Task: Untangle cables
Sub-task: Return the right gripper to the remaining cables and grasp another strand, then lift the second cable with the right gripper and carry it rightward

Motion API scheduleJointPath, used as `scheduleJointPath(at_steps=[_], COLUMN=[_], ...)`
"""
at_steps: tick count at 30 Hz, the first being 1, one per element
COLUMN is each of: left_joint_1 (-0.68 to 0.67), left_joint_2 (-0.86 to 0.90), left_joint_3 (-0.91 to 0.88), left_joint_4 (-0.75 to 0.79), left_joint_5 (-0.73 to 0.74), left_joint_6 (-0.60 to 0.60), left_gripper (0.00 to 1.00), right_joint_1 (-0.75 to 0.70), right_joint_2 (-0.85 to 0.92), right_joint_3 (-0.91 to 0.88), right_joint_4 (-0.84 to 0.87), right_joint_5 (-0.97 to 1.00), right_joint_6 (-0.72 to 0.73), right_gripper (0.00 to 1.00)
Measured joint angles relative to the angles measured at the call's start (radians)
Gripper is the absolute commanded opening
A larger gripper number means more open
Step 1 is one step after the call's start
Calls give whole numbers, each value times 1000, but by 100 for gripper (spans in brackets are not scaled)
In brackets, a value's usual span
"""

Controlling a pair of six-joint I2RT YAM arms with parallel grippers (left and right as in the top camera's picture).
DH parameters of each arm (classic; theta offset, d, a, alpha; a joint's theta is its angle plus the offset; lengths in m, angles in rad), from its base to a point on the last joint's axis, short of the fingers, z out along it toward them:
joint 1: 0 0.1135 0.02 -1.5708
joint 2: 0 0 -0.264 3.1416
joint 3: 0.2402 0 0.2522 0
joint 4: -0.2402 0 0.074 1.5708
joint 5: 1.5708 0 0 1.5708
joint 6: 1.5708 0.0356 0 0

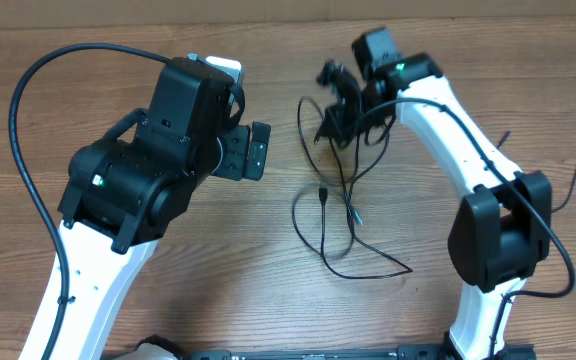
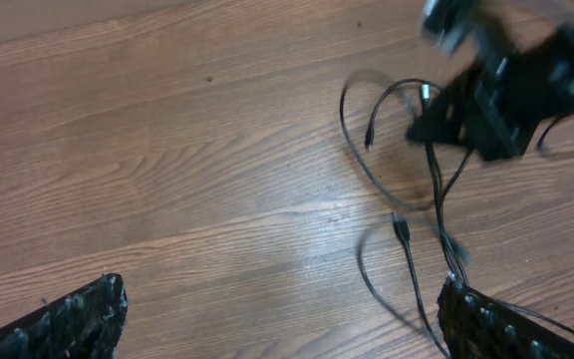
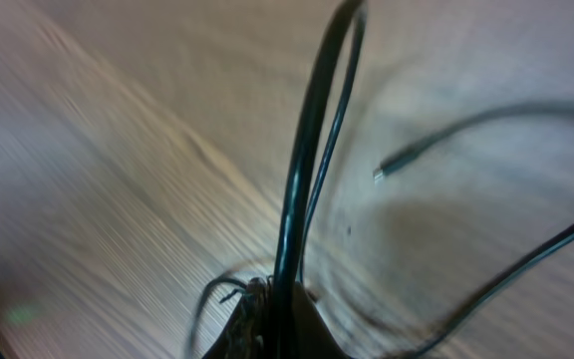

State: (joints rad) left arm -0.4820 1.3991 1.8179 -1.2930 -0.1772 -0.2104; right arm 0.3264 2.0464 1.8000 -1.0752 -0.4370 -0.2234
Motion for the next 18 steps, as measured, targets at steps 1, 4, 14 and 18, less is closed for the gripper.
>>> scheduleJointPath(at_steps=[1,4,14,18], left_joint_1=[0,0,0,0], left_joint_2=[0,0,0,0], left_joint_3=[0,0,0,0], left_joint_4=[0,0,0,0], left_joint_5=[0,0,0,0], left_joint_6=[0,0,0,0], left_gripper=[100,100,99,100], right_joint_1=[-3,-6,-6,-6], right_joint_2=[-4,-48,-204,-215], right_joint_3=[39,165,531,629], right_joint_4=[-6,-10,9,9], right_joint_5=[0,0,-1,-2], right_joint_6=[17,66,164,182], right_gripper=[4,4,4,4])
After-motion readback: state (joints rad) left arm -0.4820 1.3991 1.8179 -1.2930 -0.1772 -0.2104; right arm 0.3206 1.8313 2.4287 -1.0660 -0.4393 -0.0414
